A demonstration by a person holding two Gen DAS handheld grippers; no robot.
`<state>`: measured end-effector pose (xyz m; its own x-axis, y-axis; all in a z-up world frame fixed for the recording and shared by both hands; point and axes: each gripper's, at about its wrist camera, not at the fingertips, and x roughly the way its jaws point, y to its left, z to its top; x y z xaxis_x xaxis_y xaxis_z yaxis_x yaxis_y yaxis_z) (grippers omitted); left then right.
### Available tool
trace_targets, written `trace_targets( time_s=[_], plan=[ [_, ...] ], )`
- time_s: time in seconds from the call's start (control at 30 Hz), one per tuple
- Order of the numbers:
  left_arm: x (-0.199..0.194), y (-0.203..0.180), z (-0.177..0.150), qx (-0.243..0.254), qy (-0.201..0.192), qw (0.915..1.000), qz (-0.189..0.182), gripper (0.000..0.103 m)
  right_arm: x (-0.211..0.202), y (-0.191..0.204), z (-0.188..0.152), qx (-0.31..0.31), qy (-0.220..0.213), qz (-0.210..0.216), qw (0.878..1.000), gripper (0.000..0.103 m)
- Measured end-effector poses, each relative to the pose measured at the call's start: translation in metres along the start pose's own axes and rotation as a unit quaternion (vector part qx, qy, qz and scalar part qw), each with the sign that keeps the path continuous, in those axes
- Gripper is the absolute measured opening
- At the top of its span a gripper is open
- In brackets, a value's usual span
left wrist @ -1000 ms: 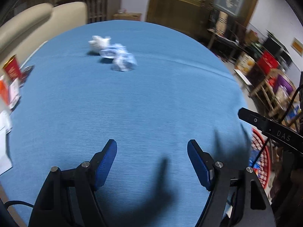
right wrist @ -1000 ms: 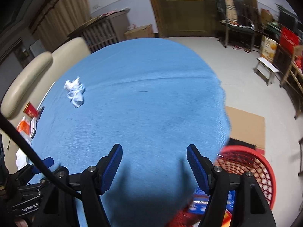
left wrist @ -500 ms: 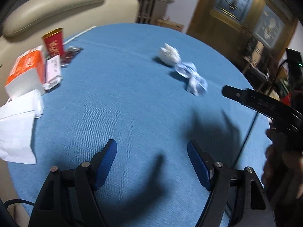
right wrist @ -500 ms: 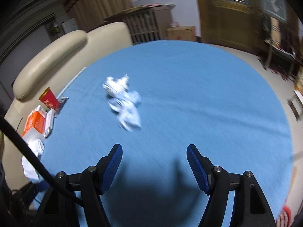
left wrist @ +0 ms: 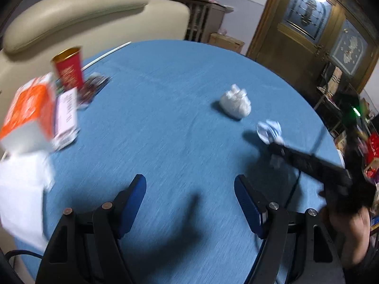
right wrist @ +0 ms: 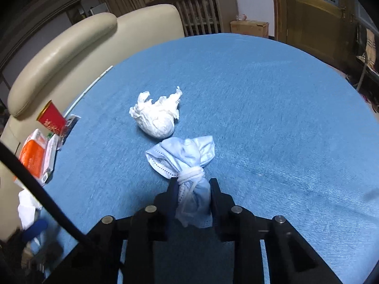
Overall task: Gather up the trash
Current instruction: 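Grasp the light blue face mask with the right gripper, then grasp the crumpled white tissue with the left gripper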
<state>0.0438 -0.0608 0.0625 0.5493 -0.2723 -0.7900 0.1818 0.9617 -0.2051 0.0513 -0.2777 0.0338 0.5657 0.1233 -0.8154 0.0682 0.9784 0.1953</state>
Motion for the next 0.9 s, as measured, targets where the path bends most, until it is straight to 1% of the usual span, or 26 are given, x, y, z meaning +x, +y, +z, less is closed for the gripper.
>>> trace_targets(
  time_s=[0.07,0.23,0.33,0.4,0.5,0.57,0.6,0.63,0.67,0.77,0.9],
  plan=[
    [0.01,-0.013,0.013,0.008,-0.003,0.9999,-0.007,0.077,-0.012,-0.014,-0.007,0.016,-0.007,0.0,1.0,0.027],
    [0.046,-0.054,0.056,0.035,-0.006,0.9987,-0.035,0.077,-0.043,-0.045,-0.029,0.052,-0.022,0.002,0.998,0.027],
    [0.073,-0.078,0.079,0.058,-0.006,0.9981,-0.022,0.079,-0.052,-0.056,-0.037,0.07,-0.025,0.008,0.997,0.027],
    [0.088,-0.087,0.086,0.065,-0.002,0.9978,-0.011,0.079,-0.056,-0.062,-0.042,0.078,-0.026,0.01,0.997,0.027],
    [0.107,-0.094,0.089,0.078,-0.007,0.9964,0.031,0.079,-0.057,-0.067,-0.045,0.092,-0.03,0.014,0.995,0.027],
    [0.115,-0.092,0.088,0.076,-0.006,0.996,0.047,0.079,-0.057,-0.067,-0.046,0.094,-0.032,0.015,0.995,0.027],
    [0.119,-0.09,0.088,0.071,0.003,0.9963,0.048,0.077,-0.056,-0.066,-0.046,0.095,-0.031,0.016,0.995,0.027],
    [0.121,-0.089,0.088,0.068,0.008,0.9965,0.047,0.053,-0.056,-0.066,-0.047,0.093,-0.03,0.016,0.995,0.027],
    [0.125,-0.088,0.088,0.073,0.02,0.9957,0.054,0.035,-0.056,-0.065,-0.047,0.092,-0.029,0.015,0.995,0.027],
    [0.122,-0.089,0.089,0.084,0.027,0.9947,0.054,0.033,-0.052,-0.061,-0.046,0.09,-0.029,0.01,0.995,0.027],
    [0.102,-0.086,0.078,0.089,0.019,0.9945,0.053,0.032,-0.053,-0.059,-0.047,0.087,-0.032,-0.001,0.996,0.027]
  ],
)
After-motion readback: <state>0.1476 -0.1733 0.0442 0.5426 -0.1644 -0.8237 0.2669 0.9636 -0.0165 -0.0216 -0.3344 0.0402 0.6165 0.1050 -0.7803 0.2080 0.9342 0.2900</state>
